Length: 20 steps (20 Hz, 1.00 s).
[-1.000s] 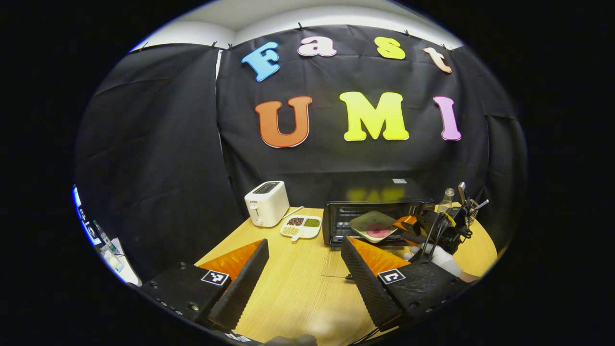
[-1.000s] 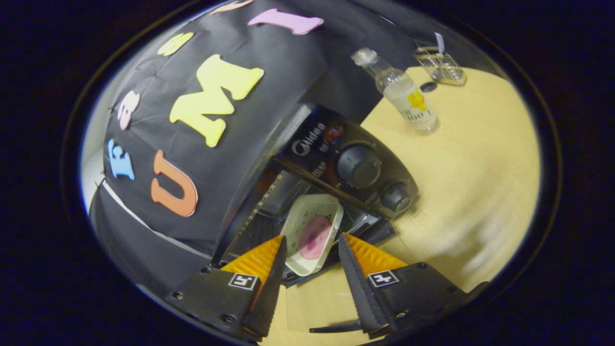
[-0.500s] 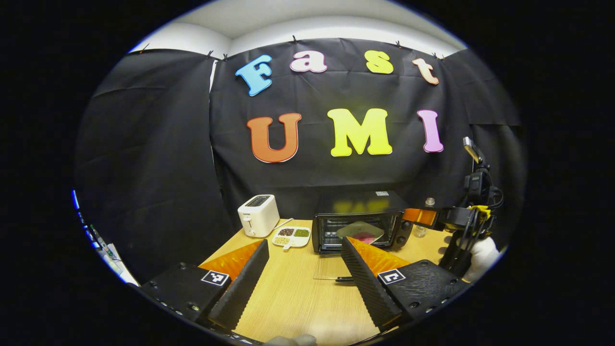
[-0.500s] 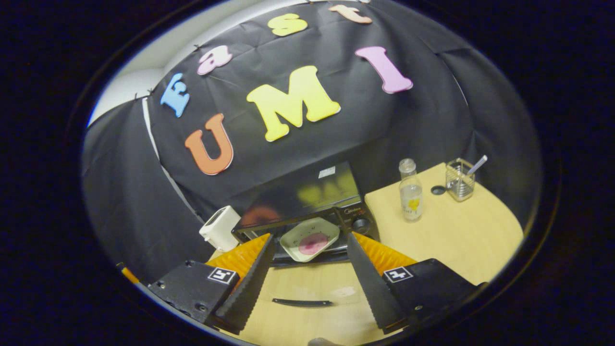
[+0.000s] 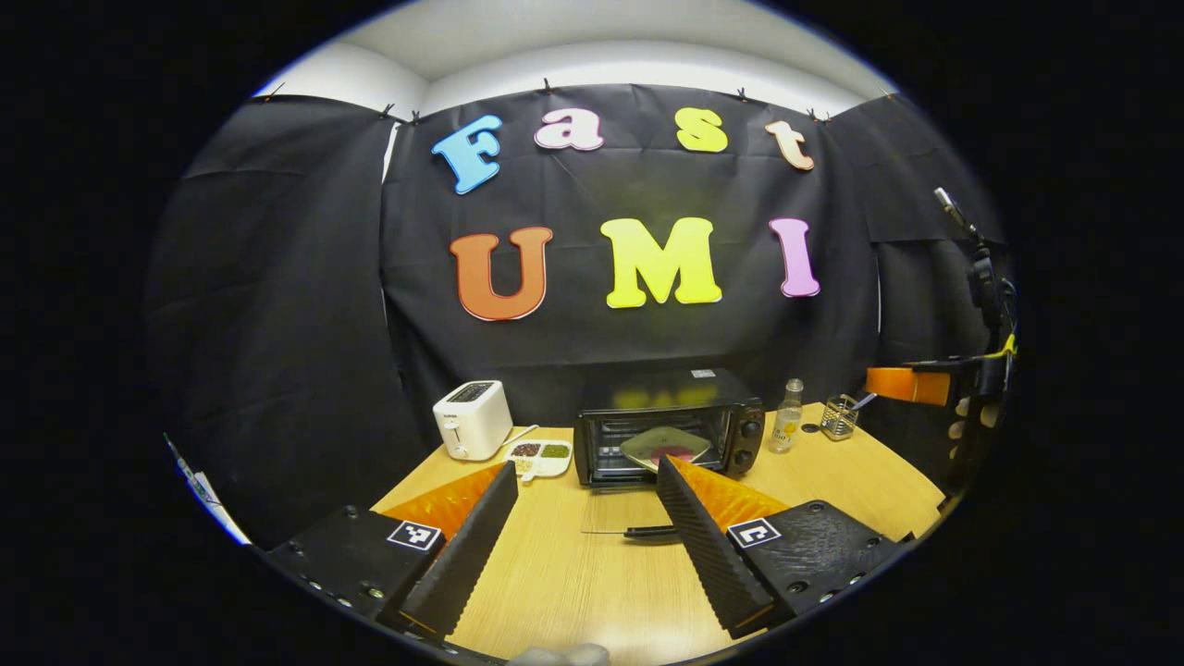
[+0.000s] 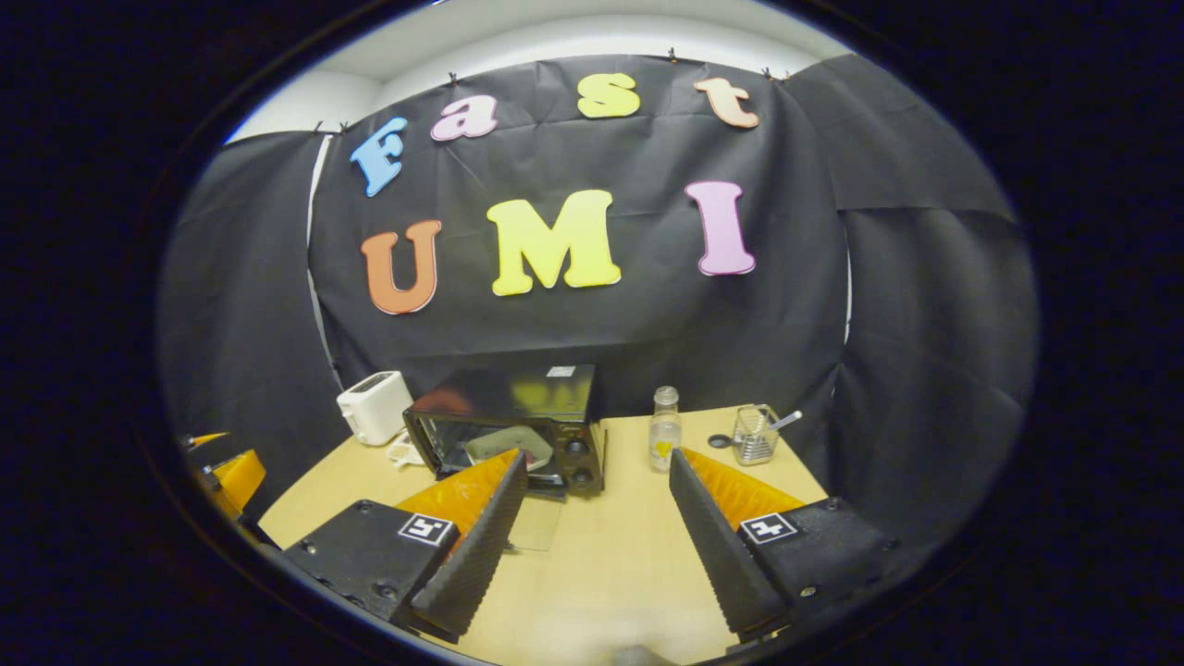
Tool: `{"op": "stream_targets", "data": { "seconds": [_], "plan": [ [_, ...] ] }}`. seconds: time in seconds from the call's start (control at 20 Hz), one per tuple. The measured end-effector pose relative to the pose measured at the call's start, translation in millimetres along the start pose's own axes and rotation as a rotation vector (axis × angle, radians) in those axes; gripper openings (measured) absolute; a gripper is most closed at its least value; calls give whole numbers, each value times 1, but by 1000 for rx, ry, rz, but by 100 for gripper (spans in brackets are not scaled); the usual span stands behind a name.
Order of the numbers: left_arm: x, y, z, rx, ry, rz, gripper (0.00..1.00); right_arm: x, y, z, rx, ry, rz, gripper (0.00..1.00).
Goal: Open the electric oven with the left hand, put the food in, and close the electric oven.
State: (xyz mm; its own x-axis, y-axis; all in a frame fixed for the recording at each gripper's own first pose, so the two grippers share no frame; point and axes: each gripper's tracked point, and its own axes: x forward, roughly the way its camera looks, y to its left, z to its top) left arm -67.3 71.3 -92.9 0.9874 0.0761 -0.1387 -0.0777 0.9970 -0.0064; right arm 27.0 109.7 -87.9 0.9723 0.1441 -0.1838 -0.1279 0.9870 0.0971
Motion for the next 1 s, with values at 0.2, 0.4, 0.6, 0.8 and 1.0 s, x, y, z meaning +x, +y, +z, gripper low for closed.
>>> {"op": "stream_targets", "data": {
  "seconds": [0.2,0.4,0.6,0.8,1.0],
  "plan": [
    [12,-30,-17,21,36,-27,97,-20,-23,4,-44,-18,10,95],
    [26,-65,-41,-7,94,-61,96,-28,-49,-12,-80,33,9,96],
    [45,-86,-76,-37,179,-81,97,-35,-70,-17,-64,64,-12,96],
    [65,-99,-121,-33,260,-96,97,-39,-87,-15,-83,79,-45,96],
    [82,-107,-164,-14,339,-112,97,-43,-98,-14,-85,90,-78,96]
  ]
}}
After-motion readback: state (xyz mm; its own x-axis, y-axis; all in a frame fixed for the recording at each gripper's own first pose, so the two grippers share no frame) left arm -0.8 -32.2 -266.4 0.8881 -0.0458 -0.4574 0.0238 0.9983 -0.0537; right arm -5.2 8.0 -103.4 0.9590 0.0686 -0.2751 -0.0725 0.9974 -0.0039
